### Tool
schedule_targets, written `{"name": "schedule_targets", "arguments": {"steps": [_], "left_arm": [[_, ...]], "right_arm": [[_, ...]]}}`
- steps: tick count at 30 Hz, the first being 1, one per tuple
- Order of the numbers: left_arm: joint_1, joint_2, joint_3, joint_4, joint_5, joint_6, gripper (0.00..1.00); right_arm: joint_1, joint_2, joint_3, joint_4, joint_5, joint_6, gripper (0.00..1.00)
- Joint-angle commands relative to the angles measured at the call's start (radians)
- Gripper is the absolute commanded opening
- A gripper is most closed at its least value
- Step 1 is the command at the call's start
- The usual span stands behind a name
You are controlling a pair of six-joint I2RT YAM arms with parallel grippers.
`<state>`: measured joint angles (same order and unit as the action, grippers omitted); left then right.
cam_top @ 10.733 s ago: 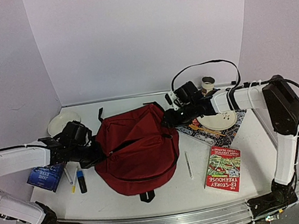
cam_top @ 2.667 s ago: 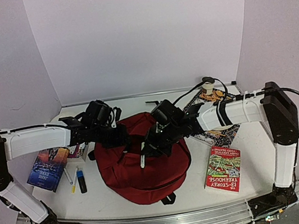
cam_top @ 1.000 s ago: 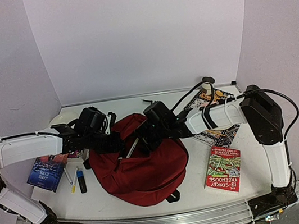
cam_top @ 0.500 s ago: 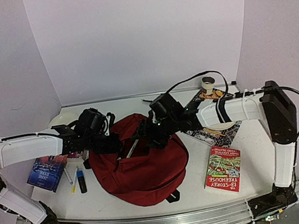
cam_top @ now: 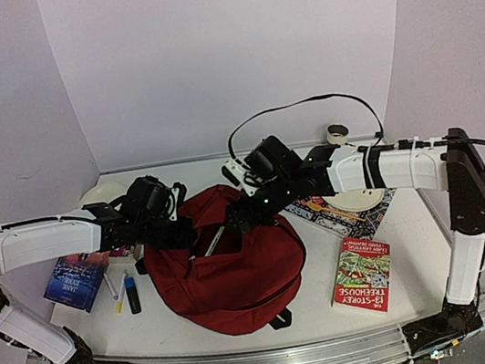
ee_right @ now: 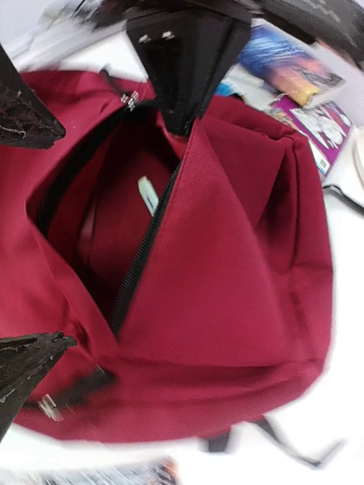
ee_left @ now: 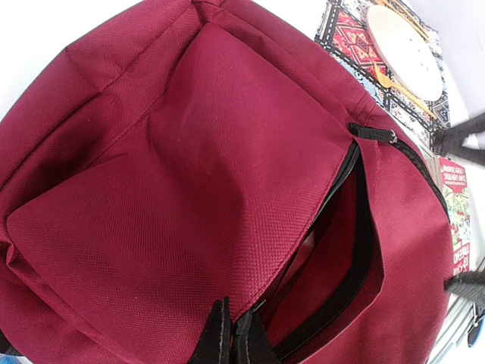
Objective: Pack the student bag
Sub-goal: Pick up the lower front pocket of the student bag.
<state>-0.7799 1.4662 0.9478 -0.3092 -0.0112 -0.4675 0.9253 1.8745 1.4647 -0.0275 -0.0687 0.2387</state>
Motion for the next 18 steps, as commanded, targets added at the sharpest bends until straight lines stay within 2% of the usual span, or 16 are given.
{"name": "schedule_targets", "arguments": {"steps": [1, 6, 10, 14, 18], "left_arm": [[0.002, -0.035, 0.057, -0.005, -0.006, 0.017, 0.00], [0.002, -0.037, 0.065, -0.008, 0.008, 0.013, 0.00], [0.002, -0.046, 0.064, -0.010, 0.035, 0.010, 0.00], [0.002, -0.061, 0.055, -0.012, 0.050, 0.006, 0.00], [0.002, -0.075, 0.047, -0.020, 0.038, 0.012, 0.00]], "right_arm": [[-0.002, 0.056, 0.055, 0.010, 0.063, -0.380, 0.80], [-0.002, 0.125, 0.094, 0.069, 0.087, -0.524, 0.73], [-0.002, 0.188, 0.139, 0.079, 0.134, -0.558, 0.65], [-0.005, 0.250, 0.178, 0.089, 0.190, -0.553, 0.51], [-0.008, 0.266, 0.183, 0.090, 0.231, -0.533, 0.27]]}}
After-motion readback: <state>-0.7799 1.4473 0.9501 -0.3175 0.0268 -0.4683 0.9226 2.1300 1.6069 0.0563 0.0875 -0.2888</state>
